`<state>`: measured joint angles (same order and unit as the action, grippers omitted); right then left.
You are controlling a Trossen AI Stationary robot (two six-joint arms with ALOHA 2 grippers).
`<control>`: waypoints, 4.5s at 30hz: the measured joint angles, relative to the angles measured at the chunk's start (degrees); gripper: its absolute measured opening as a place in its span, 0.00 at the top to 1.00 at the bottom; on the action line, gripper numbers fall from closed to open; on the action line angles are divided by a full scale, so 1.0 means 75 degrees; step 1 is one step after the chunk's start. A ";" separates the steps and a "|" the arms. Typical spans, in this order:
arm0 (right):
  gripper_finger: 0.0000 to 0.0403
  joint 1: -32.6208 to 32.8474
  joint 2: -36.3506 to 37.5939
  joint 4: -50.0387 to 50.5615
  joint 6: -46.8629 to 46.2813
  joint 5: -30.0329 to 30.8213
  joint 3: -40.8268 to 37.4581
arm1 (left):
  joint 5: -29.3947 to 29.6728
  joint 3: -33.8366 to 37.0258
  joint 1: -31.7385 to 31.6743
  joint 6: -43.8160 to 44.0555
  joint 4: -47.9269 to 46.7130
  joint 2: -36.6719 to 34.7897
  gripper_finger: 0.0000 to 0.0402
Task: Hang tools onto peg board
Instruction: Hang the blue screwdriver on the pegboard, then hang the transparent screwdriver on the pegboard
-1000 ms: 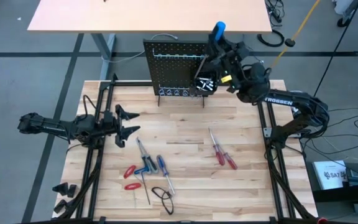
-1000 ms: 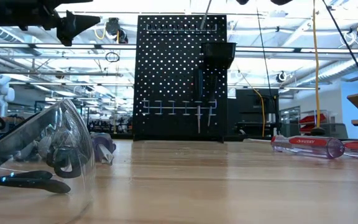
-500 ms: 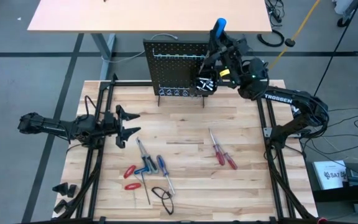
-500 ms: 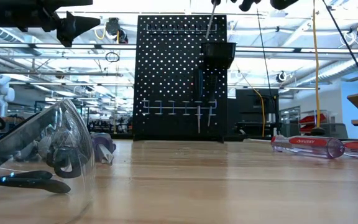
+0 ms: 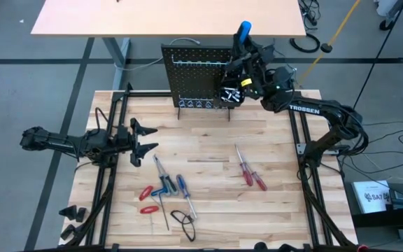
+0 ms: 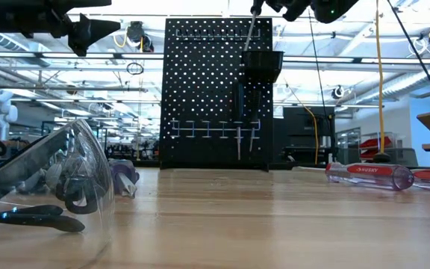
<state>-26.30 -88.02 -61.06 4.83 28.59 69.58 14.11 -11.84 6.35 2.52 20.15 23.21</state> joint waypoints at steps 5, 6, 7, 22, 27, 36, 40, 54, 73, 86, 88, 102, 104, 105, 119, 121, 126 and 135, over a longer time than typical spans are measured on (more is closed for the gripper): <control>0.62 0.0012 -0.0008 -0.0075 0.0276 0.0062 -0.0001 | 0.0000 0.0000 0.0000 -0.0016 -0.0015 0.0002 0.29; 0.62 0.0031 -0.0008 -0.0067 0.0363 0.0196 -0.0006 | 0.0000 0.0000 0.0000 -0.0030 -0.0015 0.0002 0.29; 0.62 0.0057 -0.0008 -0.0077 0.0451 0.0364 -0.0035 | 0.0000 0.0000 0.0000 -0.0047 -0.0015 0.0001 0.29; 0.62 0.0070 -0.0002 -0.1937 0.0180 0.1211 -0.1279 | 0.0003 0.0000 0.0000 -0.0006 -0.0015 0.0002 0.29; 0.62 0.0076 -0.0002 -0.1894 0.0527 0.1150 -0.1279 | 0.0004 0.0000 0.0000 -0.0003 -0.0015 0.0001 0.29; 0.60 0.0076 0.0019 -0.1558 0.0731 0.1144 -0.1268 | 0.0003 0.0000 0.0000 0.0000 -0.0015 -0.0001 0.29; 0.51 0.0070 0.0026 -0.1267 0.1103 0.1190 -0.1270 | 0.0003 0.0000 0.0000 0.0003 -0.0015 0.0000 0.29; 0.37 0.0355 0.0039 -0.1193 0.2454 0.1226 -0.1267 | -0.0049 0.0003 -0.0003 -0.0006 -0.0015 0.0002 0.29; 0.37 0.0298 0.0051 0.4163 0.1866 0.1617 0.1317 | -0.0058 0.0003 0.0000 0.0009 -0.0013 0.0002 0.29; 0.37 0.0300 0.0076 0.5591 0.1805 0.1797 0.1393 | -0.0063 0.0003 0.0000 0.0023 -0.0013 0.0001 0.29; 0.37 0.0301 0.0074 0.5709 0.1803 0.1806 0.1398 | -0.0064 0.0003 0.0003 0.0019 -0.0013 0.0000 0.29; 0.37 0.0459 0.0137 0.6105 0.2474 0.2065 0.1390 | -0.0064 0.0003 0.0003 0.0026 -0.0015 -0.0001 0.29; 0.37 0.0520 0.0225 0.6183 0.2598 0.2059 0.1365 | -0.0063 0.0003 0.0003 0.0026 -0.0036 0.0001 0.29; 0.36 0.0557 0.0281 0.6222 0.2616 0.2053 0.1355 | -0.0064 0.0005 0.0003 0.0026 -0.0061 0.0000 0.29; 0.18 0.0624 0.0904 0.5840 0.2529 0.2185 0.1349 | -0.0064 0.0006 0.0003 0.0162 -0.0190 -0.0001 0.29; 0.17 0.0624 0.0910 0.5455 0.2719 0.2166 0.1352 | -0.0064 0.0006 0.0003 0.0163 -0.0192 0.0002 0.29; 0.16 0.0670 0.0986 0.4826 0.2811 0.1966 0.1352 | -0.0064 0.0006 0.0005 0.0159 -0.0192 0.0002 0.29; 0.16 0.0818 0.1754 0.4762 0.2046 0.1614 0.1364 | -0.0063 0.0006 0.0006 0.0149 -0.0229 0.0002 0.29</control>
<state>-20.17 -74.86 -25.35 20.17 40.70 79.81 13.64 -11.79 6.39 3.64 18.43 23.22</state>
